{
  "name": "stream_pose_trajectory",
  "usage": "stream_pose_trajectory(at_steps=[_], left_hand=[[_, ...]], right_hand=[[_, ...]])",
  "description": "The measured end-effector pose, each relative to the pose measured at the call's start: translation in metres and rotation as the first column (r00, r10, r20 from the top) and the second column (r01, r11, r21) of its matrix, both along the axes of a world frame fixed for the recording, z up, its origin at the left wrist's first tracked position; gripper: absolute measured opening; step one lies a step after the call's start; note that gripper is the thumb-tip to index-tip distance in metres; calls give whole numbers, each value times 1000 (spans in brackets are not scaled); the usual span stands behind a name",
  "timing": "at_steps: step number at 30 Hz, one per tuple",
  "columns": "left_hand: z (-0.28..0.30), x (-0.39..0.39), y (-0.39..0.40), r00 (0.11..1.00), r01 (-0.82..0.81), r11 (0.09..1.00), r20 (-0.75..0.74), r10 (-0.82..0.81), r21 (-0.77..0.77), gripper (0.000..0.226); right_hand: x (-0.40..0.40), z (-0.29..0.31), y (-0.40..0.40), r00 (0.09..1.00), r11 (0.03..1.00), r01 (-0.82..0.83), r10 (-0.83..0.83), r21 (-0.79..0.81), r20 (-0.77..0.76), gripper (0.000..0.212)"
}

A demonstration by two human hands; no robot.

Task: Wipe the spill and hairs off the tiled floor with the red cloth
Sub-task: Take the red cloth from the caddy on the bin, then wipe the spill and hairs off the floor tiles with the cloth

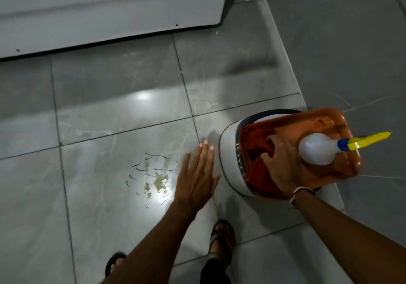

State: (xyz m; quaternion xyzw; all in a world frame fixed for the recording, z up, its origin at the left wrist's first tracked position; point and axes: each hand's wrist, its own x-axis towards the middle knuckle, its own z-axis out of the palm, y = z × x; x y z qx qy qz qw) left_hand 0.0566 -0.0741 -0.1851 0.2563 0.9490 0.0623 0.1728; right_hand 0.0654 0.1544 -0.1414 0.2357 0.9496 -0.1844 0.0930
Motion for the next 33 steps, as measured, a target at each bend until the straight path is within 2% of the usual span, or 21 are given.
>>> stream_pose_trajectory(at_steps=[4,7,11,15,18,21,24,29,33], left_hand=[[-6,18,-100,995,-93,995,-46,91,-38,75],[-38,32,-175,984,-169,981,-64,164,-93,74],[-120,53,-261,960,-281,950,-41,278,-139,82],[-219,61,-323,937,-350,927,-62,345,-136,78],[-284,59,-348,918,-392,911,-113,380,-128,73],[-322,56,-372,889,-449,885,-162,428,-125,67],[-345,57,-392,893,-400,913,-257,368,-82,64],[-363,54,-406,863,-320,947,-417,285,-16,59],[-356,55,-402,865,-325,946,-402,300,8,60]], right_hand=[[1,14,-50,994,1000,-29,28,-11,-105,40],[4,-14,-101,991,997,-41,33,-58,-130,43],[17,-116,-159,998,987,-27,19,-157,-59,41],[27,-239,-188,999,983,-10,4,-185,-33,43],[19,-318,-195,994,989,-77,66,-129,-88,47],[13,-362,-201,963,981,-177,157,-75,-218,40],[7,-382,-200,927,971,-239,223,-16,-302,39],[-49,-388,-210,900,957,-289,257,-41,-352,38],[-119,-379,-250,845,886,-462,424,-45,-325,37]])
